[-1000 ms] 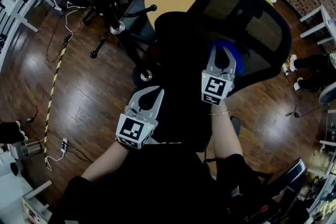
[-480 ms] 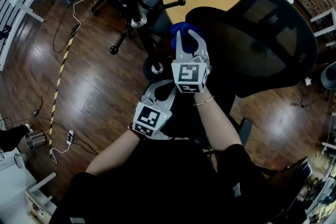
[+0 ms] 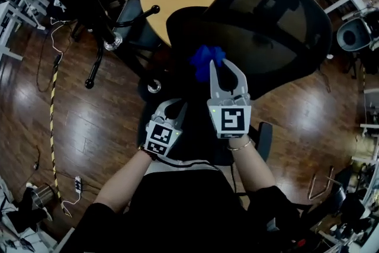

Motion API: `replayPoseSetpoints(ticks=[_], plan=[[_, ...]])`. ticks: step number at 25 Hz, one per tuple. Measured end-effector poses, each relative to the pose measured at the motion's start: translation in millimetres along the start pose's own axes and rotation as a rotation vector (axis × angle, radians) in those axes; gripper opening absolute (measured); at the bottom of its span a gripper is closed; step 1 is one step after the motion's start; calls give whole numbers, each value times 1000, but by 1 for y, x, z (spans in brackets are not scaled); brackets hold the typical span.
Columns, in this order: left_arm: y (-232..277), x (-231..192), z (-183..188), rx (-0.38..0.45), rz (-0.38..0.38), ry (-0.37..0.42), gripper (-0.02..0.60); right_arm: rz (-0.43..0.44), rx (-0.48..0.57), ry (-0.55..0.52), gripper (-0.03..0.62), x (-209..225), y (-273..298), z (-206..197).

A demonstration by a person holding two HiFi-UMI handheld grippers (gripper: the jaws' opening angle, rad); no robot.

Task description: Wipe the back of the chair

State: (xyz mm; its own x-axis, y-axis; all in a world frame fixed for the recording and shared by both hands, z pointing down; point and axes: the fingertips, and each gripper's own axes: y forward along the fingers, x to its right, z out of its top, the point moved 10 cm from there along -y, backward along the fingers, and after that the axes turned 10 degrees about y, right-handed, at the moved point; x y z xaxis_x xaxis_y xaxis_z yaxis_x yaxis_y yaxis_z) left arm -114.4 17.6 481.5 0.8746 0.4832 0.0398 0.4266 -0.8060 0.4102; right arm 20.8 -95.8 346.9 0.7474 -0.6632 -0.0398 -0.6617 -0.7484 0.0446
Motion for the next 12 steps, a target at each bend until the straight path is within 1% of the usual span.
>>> replayPoseSetpoints(ticks=[2, 3, 6, 8, 10, 12], plan=[[17, 11, -12, -39, -60, 22, 8, -151, -17, 6, 34, 40, -46, 0], [23, 17, -17, -56, -76, 18, 8, -217, -40, -9, 34, 60, -66, 0], [36, 29, -26, -82, -76, -5, 8, -383, -114, -75, 34, 125, -112, -3], [54, 40, -28, -83, -83, 14, 8, -490, -119, -85, 34, 166, -139, 0], [79, 53, -30, -77, -94, 23, 8, -553, -117, -95, 34, 198, -157, 2], [102, 60, -30, -62, -95, 23, 8, -580, -104, -120, 34, 217, -160, 1]])
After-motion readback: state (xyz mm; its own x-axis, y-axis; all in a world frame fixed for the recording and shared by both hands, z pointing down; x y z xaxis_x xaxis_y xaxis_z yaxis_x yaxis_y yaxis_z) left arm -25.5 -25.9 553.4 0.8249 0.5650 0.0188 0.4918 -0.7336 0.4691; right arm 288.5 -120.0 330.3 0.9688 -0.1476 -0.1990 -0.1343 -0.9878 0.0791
